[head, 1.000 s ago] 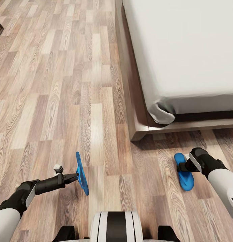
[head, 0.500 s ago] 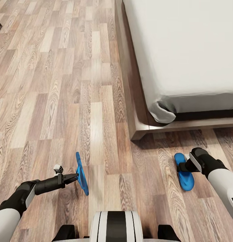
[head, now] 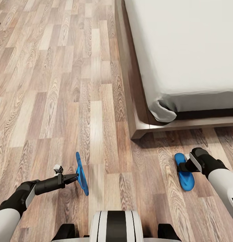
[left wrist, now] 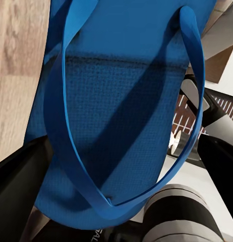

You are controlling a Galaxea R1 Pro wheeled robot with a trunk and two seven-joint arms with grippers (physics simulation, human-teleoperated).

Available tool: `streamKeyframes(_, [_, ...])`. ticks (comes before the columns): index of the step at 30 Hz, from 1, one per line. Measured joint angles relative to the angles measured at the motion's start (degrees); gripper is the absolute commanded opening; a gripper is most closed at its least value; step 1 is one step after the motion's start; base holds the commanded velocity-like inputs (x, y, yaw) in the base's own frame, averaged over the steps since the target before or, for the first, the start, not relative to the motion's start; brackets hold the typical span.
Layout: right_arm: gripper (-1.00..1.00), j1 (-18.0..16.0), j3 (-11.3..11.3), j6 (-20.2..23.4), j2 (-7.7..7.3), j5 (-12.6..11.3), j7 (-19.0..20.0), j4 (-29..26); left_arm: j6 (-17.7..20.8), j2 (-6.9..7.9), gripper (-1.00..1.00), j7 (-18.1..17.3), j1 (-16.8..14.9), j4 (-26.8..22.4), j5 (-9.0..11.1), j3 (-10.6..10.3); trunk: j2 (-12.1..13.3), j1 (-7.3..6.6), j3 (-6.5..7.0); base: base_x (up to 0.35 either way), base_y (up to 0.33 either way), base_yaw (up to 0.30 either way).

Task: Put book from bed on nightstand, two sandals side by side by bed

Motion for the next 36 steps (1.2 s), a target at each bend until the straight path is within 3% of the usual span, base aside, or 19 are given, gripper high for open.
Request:
streamKeyframes(16, [-1.00,-0.03,0.00,0.00,-0.09,0.00,0.00,0.00,0.00,0.00,-1.00,0.01,0.00,0.08,-0.01,0.07,0.00,0.00,0.00,0.000,0.000,0.000])
streamKeyframes(21, [-1.00,-0.07,0.00,0.00,-0.09,-0.01,0.00,0.00,0.01,0.02,-1.00,-0.01,0.00,0.09,-0.04,0.07,-0.06,0.13,-1.10,0.000,0.000,0.000])
streamKeyframes(36, [-1.00,-0.09,0.00,0.01,-0.09,-0.06,0.00,0.00,0.00,0.40,-1.00,-0.02,0.00,0.11,-0.01,0.09,-0.07,0.13,-1.11,0.000,0.000,0.000])
